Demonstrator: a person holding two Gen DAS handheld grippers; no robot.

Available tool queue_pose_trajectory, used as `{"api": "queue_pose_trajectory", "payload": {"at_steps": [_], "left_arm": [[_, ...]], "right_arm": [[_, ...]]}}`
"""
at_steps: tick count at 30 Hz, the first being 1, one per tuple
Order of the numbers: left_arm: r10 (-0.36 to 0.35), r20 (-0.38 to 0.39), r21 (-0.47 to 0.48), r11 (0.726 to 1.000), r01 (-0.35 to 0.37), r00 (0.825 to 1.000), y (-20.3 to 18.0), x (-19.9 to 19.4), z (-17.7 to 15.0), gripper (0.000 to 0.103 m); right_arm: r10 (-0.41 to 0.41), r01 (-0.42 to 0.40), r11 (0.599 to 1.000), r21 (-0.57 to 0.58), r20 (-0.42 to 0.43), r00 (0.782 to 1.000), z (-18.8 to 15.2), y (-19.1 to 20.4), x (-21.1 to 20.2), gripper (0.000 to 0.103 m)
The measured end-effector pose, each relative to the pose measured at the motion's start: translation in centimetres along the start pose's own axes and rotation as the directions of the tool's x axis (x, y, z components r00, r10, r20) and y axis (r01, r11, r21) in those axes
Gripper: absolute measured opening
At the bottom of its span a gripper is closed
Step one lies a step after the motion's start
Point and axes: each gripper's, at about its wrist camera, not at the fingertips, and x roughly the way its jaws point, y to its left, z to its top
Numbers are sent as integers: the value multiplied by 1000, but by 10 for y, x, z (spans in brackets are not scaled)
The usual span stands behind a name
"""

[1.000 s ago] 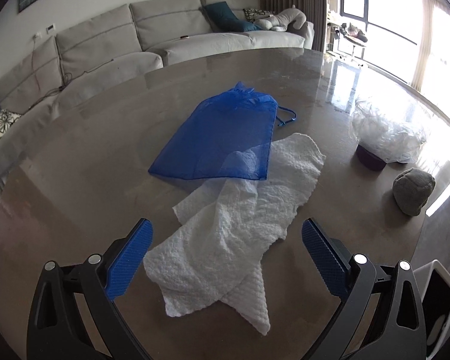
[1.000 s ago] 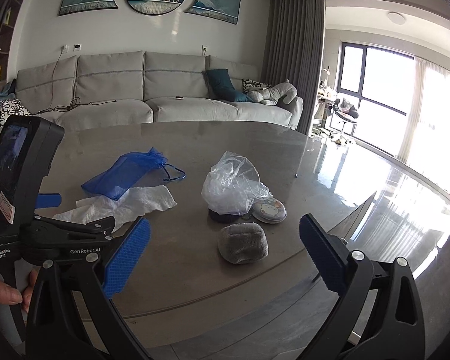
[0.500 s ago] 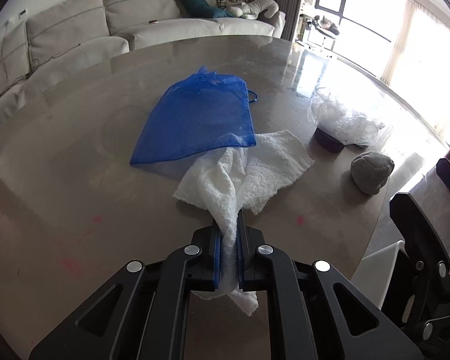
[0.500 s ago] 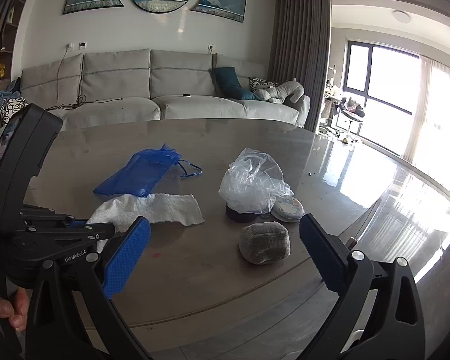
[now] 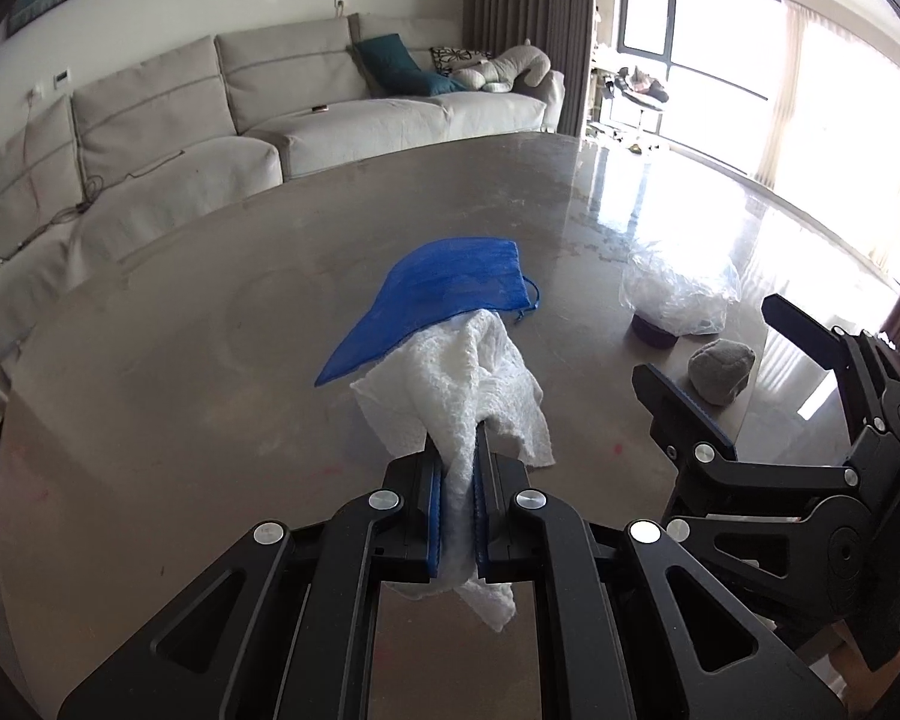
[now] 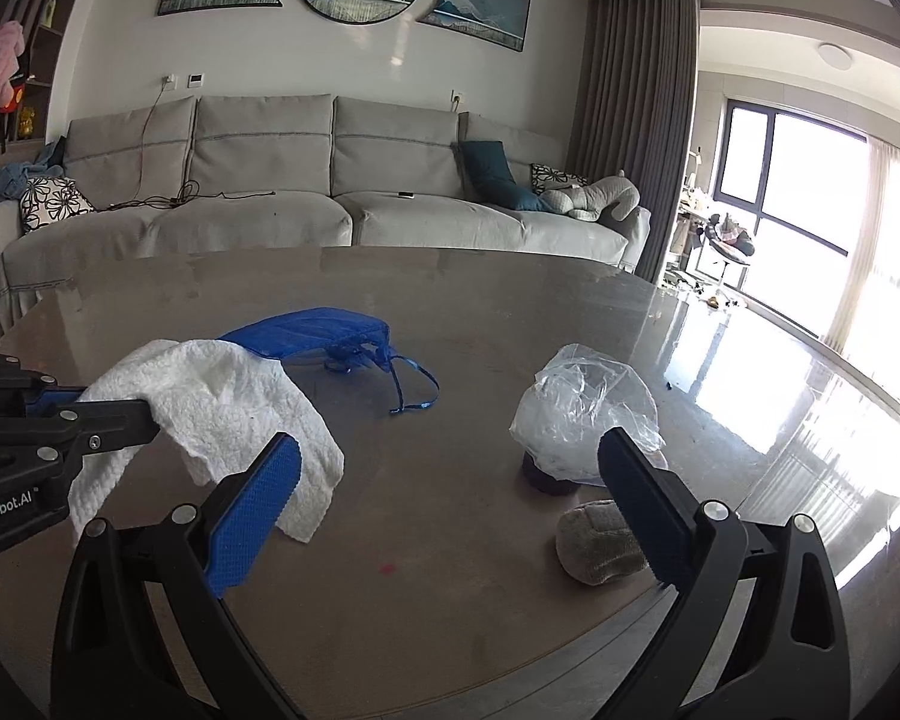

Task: Collect trash
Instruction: 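Grasp the blue mesh bag with the right gripper and lift it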

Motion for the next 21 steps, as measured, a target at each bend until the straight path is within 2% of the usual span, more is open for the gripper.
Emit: {"api": "queue_pose_trajectory", "payload": {"at_steps": [6,10,13,16,19,20,21], "left_arm": [[7,-12,-7,1000,-7,1000,20,-7,-10,8],[17,-22,-11,1000,-18,1000,31,-8,-18,8],[22,-37,-20,1000,-22,999,38,-5,-18,8],[26,-42,-26,999,-28,999,45,-5,-18,8],[30,-48,-36,999,-32,998,50,-4,-19,8],[33,-49,-40,999,-35,998,51,-3,-19,8],[34,-49,-43,998,-36,998,52,-3,-19,8]], "right_arm": [[-5,3,989,-149,-12,1000,13,31,29,99],[-9,7,956,-293,-7,1000,17,59,53,99],[-16,14,903,-430,-3,1000,18,81,71,99],[-11,37,829,-557,50,999,20,99,84,99],[21,38,775,-631,86,996,24,107,93,98],[31,25,774,-632,77,997,27,109,96,94],[53,-8,782,-624,53,997,29,108,99,71]]}}
